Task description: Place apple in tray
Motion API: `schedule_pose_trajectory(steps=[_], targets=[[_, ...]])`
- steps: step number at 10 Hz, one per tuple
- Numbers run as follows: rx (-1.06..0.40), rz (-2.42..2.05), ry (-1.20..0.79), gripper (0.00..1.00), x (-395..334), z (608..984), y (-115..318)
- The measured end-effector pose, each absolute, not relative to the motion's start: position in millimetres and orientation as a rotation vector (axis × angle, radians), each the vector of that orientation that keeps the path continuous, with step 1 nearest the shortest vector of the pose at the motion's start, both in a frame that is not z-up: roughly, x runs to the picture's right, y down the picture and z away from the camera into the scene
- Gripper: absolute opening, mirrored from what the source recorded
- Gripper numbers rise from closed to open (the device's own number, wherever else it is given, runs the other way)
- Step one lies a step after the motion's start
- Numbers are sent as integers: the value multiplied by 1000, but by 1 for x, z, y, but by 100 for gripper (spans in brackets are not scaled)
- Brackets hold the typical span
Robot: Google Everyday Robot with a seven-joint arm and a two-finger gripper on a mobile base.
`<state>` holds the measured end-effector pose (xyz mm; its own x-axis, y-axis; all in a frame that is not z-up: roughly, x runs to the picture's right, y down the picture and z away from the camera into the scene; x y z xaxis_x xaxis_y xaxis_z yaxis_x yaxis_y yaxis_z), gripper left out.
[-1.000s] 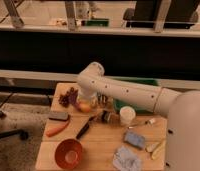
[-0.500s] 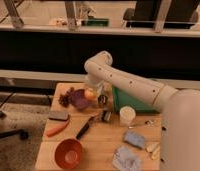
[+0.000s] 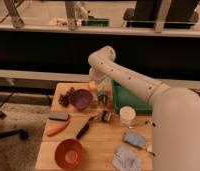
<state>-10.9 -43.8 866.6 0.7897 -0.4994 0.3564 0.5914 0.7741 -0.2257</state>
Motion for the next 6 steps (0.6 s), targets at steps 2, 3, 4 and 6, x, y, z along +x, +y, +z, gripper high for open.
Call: schedule_pose_trajectory(steps=[2,3,4,6], targets=[[-338,-528,-259,0,9,876,-55],[-337,-509,-252,0,15,879,-59],[-336,-484,-247,0,22,882,-64],[-336,-437,-235,0,41,887,-73]])
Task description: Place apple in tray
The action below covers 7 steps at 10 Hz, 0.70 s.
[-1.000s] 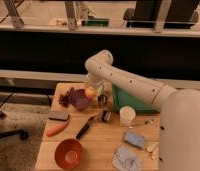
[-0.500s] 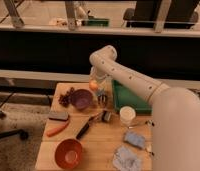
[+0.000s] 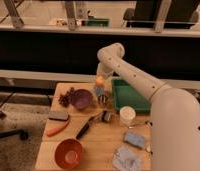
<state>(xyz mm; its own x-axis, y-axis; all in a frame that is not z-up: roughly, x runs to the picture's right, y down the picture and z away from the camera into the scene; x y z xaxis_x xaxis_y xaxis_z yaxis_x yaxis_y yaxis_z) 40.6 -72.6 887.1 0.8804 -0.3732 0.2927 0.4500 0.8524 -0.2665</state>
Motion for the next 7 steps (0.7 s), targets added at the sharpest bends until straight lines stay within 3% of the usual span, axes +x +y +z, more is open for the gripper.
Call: schedule_pose_trajectory(steps=[7], targets=[[-341,-327,-223,0,91,889,-90]])
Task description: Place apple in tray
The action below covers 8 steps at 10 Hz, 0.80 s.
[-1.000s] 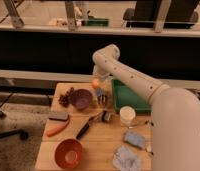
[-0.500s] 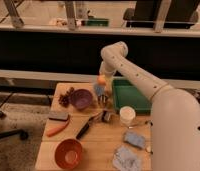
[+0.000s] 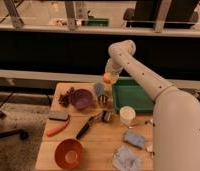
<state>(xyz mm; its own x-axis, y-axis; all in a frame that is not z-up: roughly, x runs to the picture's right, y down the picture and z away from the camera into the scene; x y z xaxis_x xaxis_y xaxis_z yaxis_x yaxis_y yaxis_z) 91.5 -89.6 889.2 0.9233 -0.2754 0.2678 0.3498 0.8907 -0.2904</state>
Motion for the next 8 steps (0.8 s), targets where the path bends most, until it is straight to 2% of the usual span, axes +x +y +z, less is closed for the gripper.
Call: schedule_pose_trajectory(steps=[8], targets=[[-449,-260,-260,0,134,906,-68]])
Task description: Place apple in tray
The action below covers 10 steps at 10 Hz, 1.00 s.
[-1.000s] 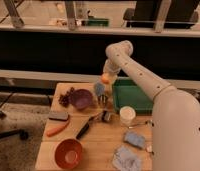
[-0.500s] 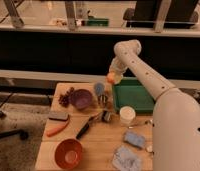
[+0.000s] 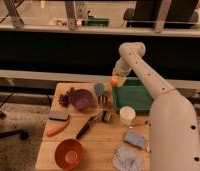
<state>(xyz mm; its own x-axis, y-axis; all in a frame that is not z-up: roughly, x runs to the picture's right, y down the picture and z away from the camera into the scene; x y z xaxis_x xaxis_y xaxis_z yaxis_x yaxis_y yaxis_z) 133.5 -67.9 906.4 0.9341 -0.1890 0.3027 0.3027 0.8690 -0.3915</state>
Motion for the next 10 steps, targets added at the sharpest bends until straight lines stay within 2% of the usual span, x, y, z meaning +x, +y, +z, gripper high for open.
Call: schedule_pose_trajectory(steps=[4,10], targets=[[-457,-230,-260,0,153,909,-72],[-534,-197,-302,0,184,906,-41]])
